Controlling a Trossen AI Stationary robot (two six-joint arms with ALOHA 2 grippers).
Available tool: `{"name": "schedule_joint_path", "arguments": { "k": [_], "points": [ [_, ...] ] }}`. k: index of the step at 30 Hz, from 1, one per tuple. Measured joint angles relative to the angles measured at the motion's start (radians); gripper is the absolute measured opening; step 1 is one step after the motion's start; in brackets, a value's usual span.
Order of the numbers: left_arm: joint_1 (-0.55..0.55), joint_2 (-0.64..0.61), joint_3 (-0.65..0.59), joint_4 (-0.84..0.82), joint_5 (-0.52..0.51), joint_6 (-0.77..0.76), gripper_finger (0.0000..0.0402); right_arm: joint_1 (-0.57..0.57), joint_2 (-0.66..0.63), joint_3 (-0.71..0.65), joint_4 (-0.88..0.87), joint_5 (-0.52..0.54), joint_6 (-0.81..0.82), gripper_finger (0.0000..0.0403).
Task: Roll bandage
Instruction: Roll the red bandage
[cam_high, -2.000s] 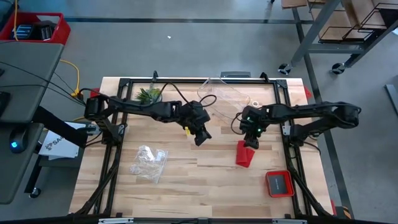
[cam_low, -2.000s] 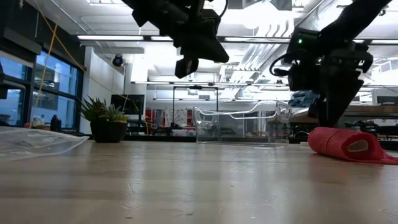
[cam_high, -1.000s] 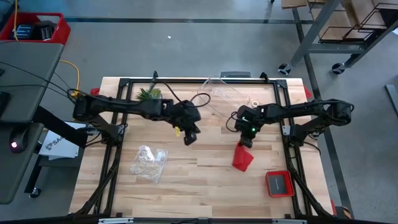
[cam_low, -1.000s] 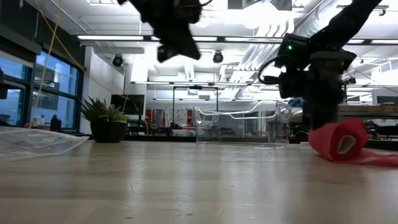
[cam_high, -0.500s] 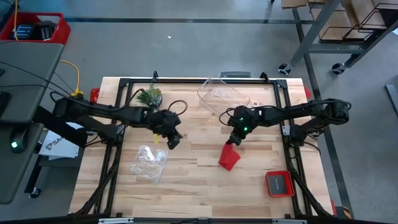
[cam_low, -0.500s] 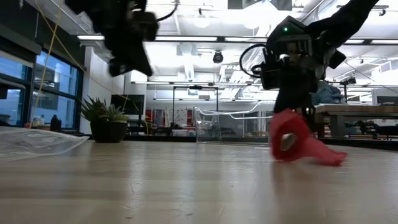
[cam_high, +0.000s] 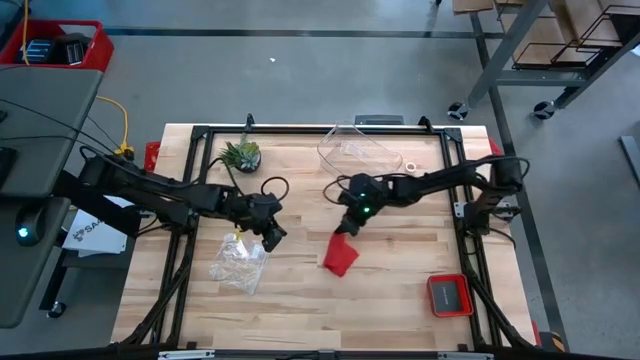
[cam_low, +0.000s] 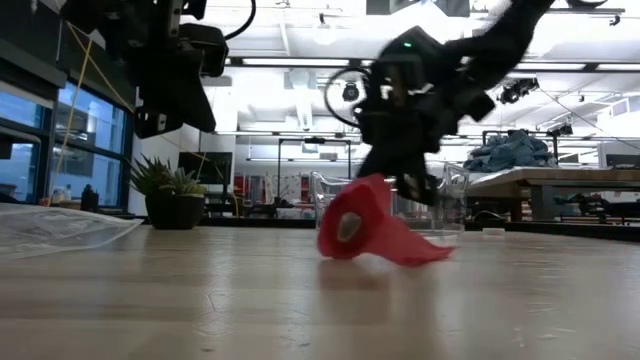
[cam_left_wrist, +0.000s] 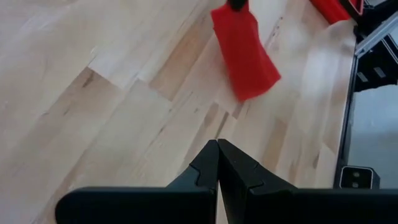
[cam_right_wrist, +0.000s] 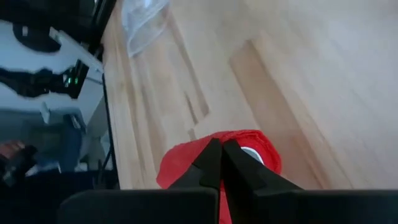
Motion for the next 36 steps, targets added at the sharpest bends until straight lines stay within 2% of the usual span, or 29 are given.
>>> {"name": "schedule_joint_path", "arguments": {
  "k": [8,12,18,23,28,31,33,36],
  "points": [
    [0.004,0.0,0.0,-0.001,-0.002,0.013,0.0,0.005,0.058,0.195,-0.21,0.0,-0.171,0.001],
    [0.004,0.0,0.0,-0.001,-0.002,0.033,0.0,0.003,0.074,0.264,-0.286,0.006,-0.225,0.0056],
    [0.004,0.0,0.0,-0.001,-0.001,0.035,0.0,0.0,0.081,0.277,-0.288,0.057,-0.221,0.0145],
    [0.014,0.0,0.0,0.0,0.0,0.044,0.0,-0.027,0.028,0.28,-0.341,0.047,-0.247,0.0172],
    [0.063,0.019,0.001,0.019,0.0,0.062,0.0,-0.023,-0.018,0.272,-0.572,0.058,-0.24,0.0163],
    [0.095,0.071,0.001,0.051,0.023,0.054,0.0,0.008,-0.018,0.242,-0.678,0.057,-0.229,0.0147],
    [0.105,0.124,0.0,0.093,0.065,0.054,0.0,0.032,-0.018,0.202,-0.678,0.058,-0.185,0.012],
    [0.106,0.213,0.002,0.209,0.152,0.054,0.0,0.066,-0.018,0.132,-0.6,0.083,-0.084,0.0041]
  ]
}}
